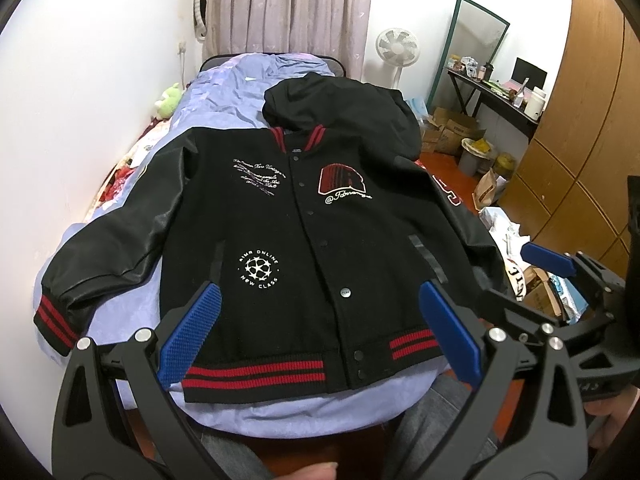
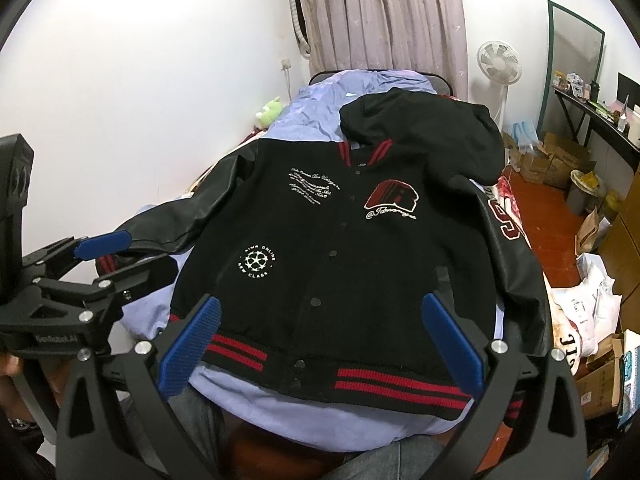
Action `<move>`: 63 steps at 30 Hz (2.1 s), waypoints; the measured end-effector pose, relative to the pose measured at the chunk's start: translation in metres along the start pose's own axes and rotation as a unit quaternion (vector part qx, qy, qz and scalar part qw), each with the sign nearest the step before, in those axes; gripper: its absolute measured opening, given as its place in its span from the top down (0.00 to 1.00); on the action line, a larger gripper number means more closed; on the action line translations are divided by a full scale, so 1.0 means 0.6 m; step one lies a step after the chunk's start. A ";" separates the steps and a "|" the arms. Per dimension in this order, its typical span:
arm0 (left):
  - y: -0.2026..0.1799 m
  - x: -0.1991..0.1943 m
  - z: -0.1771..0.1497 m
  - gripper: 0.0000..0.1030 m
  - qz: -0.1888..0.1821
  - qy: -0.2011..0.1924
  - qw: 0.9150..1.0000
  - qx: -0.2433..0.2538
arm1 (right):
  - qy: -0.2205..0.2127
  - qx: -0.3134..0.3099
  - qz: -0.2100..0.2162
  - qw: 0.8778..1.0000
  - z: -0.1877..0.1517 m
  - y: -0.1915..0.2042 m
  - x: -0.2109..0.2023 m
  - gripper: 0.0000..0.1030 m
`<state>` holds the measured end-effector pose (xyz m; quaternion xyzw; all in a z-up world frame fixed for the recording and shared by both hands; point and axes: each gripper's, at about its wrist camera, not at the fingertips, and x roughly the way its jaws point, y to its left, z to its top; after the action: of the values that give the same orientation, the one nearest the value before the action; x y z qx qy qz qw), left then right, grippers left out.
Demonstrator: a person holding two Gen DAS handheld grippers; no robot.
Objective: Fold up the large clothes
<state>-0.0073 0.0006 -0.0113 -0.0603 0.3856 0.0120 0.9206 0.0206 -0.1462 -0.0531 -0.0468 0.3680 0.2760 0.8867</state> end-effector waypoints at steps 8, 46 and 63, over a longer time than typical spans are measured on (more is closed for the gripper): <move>0.003 0.001 -0.001 0.05 -0.001 0.000 1.000 -0.001 | -0.002 0.000 -0.001 1.000 -0.002 0.002 -0.001 0.04; -0.064 0.050 -0.118 0.05 0.004 0.035 0.998 0.048 | 0.044 0.217 -0.076 0.972 -0.280 -0.475 0.084 0.04; -0.028 0.084 -0.132 0.05 -0.028 0.023 0.998 0.057 | 0.068 0.368 0.034 0.927 -0.298 -0.589 0.213 0.06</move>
<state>-0.0269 -0.0269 -0.1006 -0.0189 0.4046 -0.0375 0.9135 0.1675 -0.4372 -0.3120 0.2765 0.5043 0.1477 0.8046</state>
